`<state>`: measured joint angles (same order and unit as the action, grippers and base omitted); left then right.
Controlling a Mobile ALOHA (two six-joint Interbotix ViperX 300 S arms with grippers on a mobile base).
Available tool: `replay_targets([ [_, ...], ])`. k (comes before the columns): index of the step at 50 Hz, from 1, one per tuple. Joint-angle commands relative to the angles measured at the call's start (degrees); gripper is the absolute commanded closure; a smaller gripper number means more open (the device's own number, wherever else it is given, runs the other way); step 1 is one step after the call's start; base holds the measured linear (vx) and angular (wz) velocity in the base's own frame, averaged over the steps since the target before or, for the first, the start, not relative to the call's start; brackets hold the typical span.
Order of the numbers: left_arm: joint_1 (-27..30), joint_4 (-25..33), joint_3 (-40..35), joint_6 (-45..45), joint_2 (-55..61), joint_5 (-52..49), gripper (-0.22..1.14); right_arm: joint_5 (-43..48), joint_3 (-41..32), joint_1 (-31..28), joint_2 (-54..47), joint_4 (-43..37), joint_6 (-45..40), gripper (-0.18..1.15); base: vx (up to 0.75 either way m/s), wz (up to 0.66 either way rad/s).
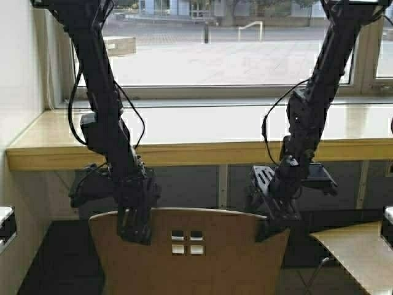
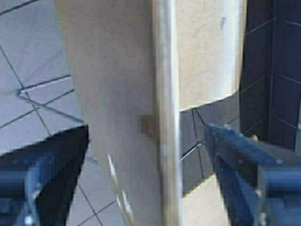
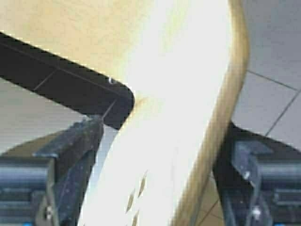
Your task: Push the chairs under the table
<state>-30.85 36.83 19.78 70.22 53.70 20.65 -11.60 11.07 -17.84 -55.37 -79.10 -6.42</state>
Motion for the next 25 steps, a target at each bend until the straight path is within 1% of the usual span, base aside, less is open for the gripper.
replay_targets([
  [1,0.35,0.0,-0.88,-0.09,0.26,0.18,-0.09,-1.14,-1.14,-0.09,-0.35,-0.09,0.09,0.01,0.05,0.01],
  [6,0.35,-0.09,-0.88,-0.09,0.53,0.18,-0.07,-1.23,-0.97,-0.09,-0.88,0.18,0.35,0.03,0.05,0.01],
  [9,0.35,-0.26,-0.88,-0.09,0.53,0.09,-0.02,-1.23,-0.97,-0.09,-0.88,0.44,0.7,0.06,0.05,0.01],
  [13,0.35,-0.44,-0.88,-0.09,0.44,-0.18,0.1,-1.32,-1.05,-0.09,-0.79,0.97,1.05,0.17,0.05,0.0],
  [16,0.35,-0.44,-0.88,-0.09,0.35,-0.88,0.23,-1.49,-0.88,-0.09,-0.79,1.32,1.05,0.33,0.04,0.0],
  [22,0.35,-0.53,-0.79,-0.09,0.44,-2.2,0.55,-1.76,-0.79,-0.09,-0.79,1.41,1.05,0.77,0.04,0.0],
  [25,0.35,-0.44,-0.62,-0.09,0.53,-2.46,0.69,-1.93,-0.7,-0.09,-0.7,1.41,1.05,0.96,0.03,-0.02],
])
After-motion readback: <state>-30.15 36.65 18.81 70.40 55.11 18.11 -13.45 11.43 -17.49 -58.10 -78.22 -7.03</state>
